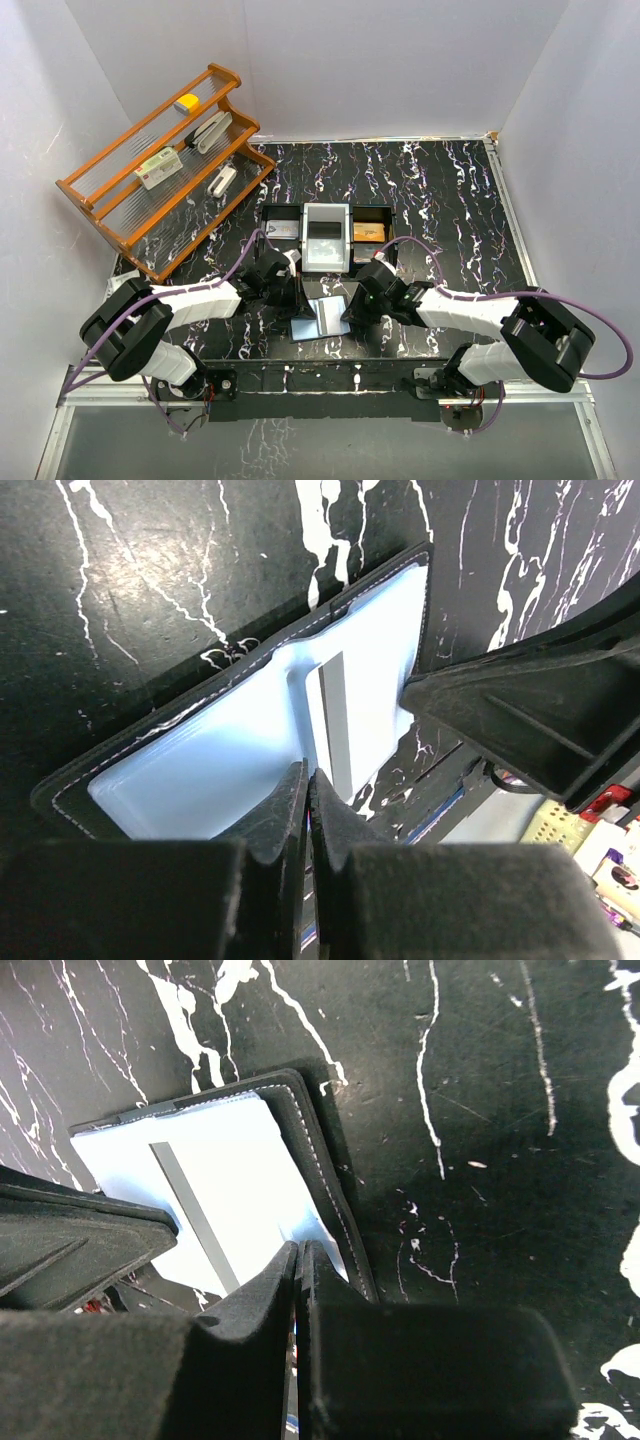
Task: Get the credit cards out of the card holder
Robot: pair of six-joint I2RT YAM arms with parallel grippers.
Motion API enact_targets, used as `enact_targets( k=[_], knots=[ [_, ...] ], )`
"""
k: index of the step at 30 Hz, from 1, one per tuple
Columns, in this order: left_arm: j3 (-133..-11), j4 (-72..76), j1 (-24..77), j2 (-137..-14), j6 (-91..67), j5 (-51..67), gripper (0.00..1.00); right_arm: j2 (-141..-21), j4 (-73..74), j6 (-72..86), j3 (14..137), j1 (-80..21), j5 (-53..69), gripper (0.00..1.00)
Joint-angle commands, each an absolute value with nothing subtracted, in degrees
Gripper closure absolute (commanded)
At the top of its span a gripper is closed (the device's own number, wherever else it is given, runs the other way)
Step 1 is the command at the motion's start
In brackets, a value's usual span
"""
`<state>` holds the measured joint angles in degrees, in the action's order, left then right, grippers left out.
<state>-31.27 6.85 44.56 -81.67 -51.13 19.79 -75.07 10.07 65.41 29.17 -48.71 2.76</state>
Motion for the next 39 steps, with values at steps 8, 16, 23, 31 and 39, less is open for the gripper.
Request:
enact_targets(
  k=[8, 16, 23, 31, 39],
  knots=[
    [-30.3, 9.03, 43.33, -81.03, -52.35, 25.12, 0.87, -74.42, 13.76, 64.9, 29.42, -48.25, -1.23, 1.0],
    [-25.63, 17.16, 43.33, -82.42, -58.55, 26.17, 0.62, -75.54, 13.2, 64.14, 30.06, -48.24, -0.14, 1.0],
    [-22.25, 27.92, 43.33, -85.24, -61.81, 26.88, 0.67, -75.96, 13.35, 63.55, 29.98, -48.21, 0.73, 1.0],
    [-19.53, 32.38, 43.33, -85.15, -63.35, 24.06, 0.86, -76.45, 13.02, 63.38, 29.88, -48.16, 1.17, 1.0],
    [-19.72, 40.42, 43.33, -89.92, -66.26, 26.37, 0.86, -77.07, 12.55, 63.26, 29.89, -48.16, 1.67, 1.0]
  ],
)
